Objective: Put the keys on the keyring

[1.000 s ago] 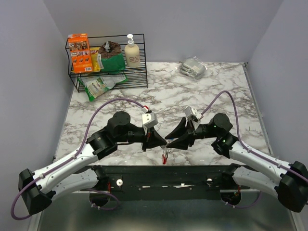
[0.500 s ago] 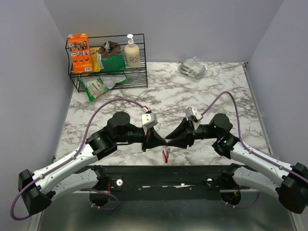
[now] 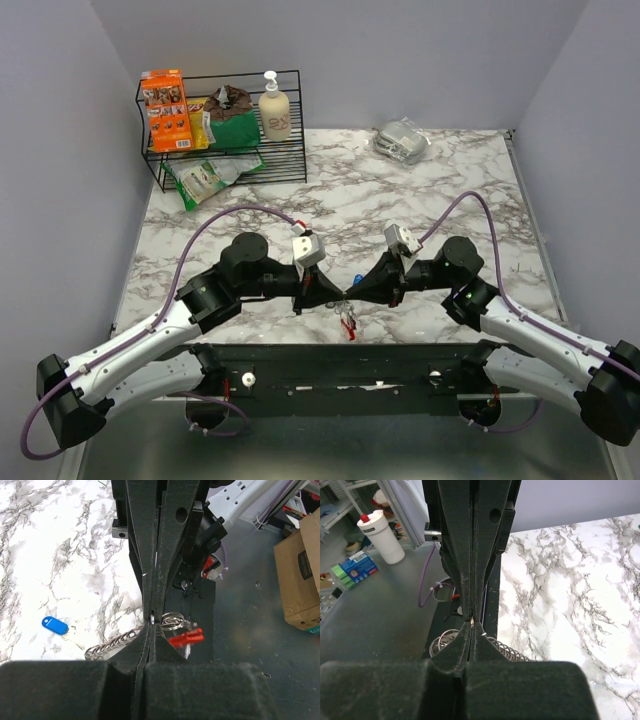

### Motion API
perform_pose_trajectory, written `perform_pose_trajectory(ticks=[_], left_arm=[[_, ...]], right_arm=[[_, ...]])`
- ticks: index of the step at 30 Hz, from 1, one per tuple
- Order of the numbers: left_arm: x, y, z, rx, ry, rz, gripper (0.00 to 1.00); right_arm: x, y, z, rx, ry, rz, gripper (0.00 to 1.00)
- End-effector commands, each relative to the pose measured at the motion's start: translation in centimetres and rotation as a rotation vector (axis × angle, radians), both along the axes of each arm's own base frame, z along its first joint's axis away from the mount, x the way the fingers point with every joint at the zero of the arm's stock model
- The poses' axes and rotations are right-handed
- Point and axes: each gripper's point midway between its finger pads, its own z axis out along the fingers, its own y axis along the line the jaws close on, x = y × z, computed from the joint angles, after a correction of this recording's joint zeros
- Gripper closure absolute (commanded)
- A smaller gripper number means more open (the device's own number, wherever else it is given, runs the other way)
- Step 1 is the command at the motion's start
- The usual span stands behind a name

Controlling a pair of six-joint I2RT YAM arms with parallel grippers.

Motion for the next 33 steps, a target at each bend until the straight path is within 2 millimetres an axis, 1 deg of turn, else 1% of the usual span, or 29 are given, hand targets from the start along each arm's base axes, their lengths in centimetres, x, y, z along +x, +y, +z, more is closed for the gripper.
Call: perform_pose_trajectory(ticks=[1,2,3,4,5,6,7,8,9,10,11,12,13,14,15,16,17,18,20,21,23,27,29,30,32,33], left_arm=[[-0.9,0.1,4.0,-0.102,-0.069,-0.032,0.94],[-0.7,0.2,4.4,-0.109,-0.076,-0.016,0.84],[-0.3,0.4,4.6,-0.112,-0.08,0.02,0.61],[0.1,0.6,4.7,-0.116,-0.081,0.048,0.51],[0.1,1.1,5.2,-0.141,-0.082,0.076,0.44],[0.4,1.4,5.7,-0.161,-0.087,0.106,0.32],[1.4,1.7,5.5,-0.171,-0.089,0.172,0.26],[1.6,2.0,5.8,-0.189,-0.095,0.199,0.22],[1.6,2.7,6.5,-0.224,-0.101,0.23,0.15],[2.0,3.1,6.6,-0.236,-0.102,0.27,0.11],[2.0,3.7,7.2,-0.272,-0.12,0.291,0.08],[2.2,4.0,7.3,-0.287,-0.116,0.312,0.02],[2.2,4.3,7.6,-0.306,-0.123,0.324,0.01],[2.5,4.5,7.2,-0.304,-0.122,0.345,0.01],[2.3,4.8,7.4,-0.316,-0.129,0.348,0.01],[2.4,4.9,7.2,-0.312,-0.13,0.35,0.01],[2.3,4.8,7.1,-0.309,-0.129,0.344,0.01],[2.1,4.7,7.0,-0.308,-0.128,0.335,0.01],[1.9,4.5,6.9,-0.302,-0.136,0.311,0.01],[1.4,4.2,6.7,-0.293,-0.14,0.275,0.01],[1.1,3.9,6.4,-0.282,-0.156,0.242,0.03],[0.4,2.7,5.6,-0.256,-0.154,0.155,0.15],[-0.4,2.3,5.8,-0.263,-0.16,0.097,0.19],[-0.5,2.0,5.6,-0.257,-0.158,0.077,0.23],[-0.8,1.7,5.7,-0.254,-0.157,0.053,0.29],[-0.6,1.5,5.4,-0.244,-0.151,0.05,0.34]], right_arm=[[1.0,-0.1,-0.3,-0.02,-0.006,-0.053,1.0],[1.0,-0.2,-0.1,-0.015,-0.01,-0.06,0.99],[1.0,-0.2,0.0,-0.01,-0.013,-0.062,1.0],[0.9,-0.3,0.2,-0.003,-0.021,-0.064,1.0],[0.8,-0.4,0.5,0.006,-0.028,-0.07,1.0],[0.7,-0.5,0.7,0.016,-0.03,-0.072,1.0],[0.7,-0.7,0.8,0.024,-0.031,-0.078,1.0],[0.8,-0.8,1.3,0.042,-0.04,-0.1,1.0],[0.7,-0.9,1.7,0.058,-0.036,-0.108,0.99],[0.7,-1.1,1.4,0.062,-0.031,-0.117,1.0],[0.7,-1.2,1.7,0.075,-0.037,-0.128,1.0],[0.6,-1.4,2.2,0.093,-0.044,-0.13,1.0],[0.5,-1.4,2.3,0.099,-0.046,-0.129,1.0],[0.4,-1.5,2.3,0.102,-0.043,-0.127,0.99],[0.1,-1.6,2.7,0.117,-0.049,-0.121,1.0],[0.0,-1.6,2.8,0.124,-0.053,-0.117,1.0],[-0.3,-1.7,2.8,0.13,-0.054,-0.108,1.0],[-0.6,-1.8,3.4,0.157,-0.07,-0.096,1.0],[-1.3,-2.1,4.0,0.185,-0.088,-0.076,1.0],[-1.6,-2.2,4.5,0.206,-0.1,-0.063,1.0],[-1.9,-2.4,5.0,0.22,-0.109,-0.053,0.99],[-2.9,-2.7,6.2,0.259,-0.122,-0.012,1.0],[-3.4,-2.8,6.6,0.269,-0.13,0.006,1.0],[-3.5,-2.9,6.8,0.275,-0.135,0.01,0.99],[-3.9,-2.9,6.9,0.279,-0.138,0.029,1.0],[-4.0,-3.0,7.0,0.279,-0.138,0.036,1.0]])
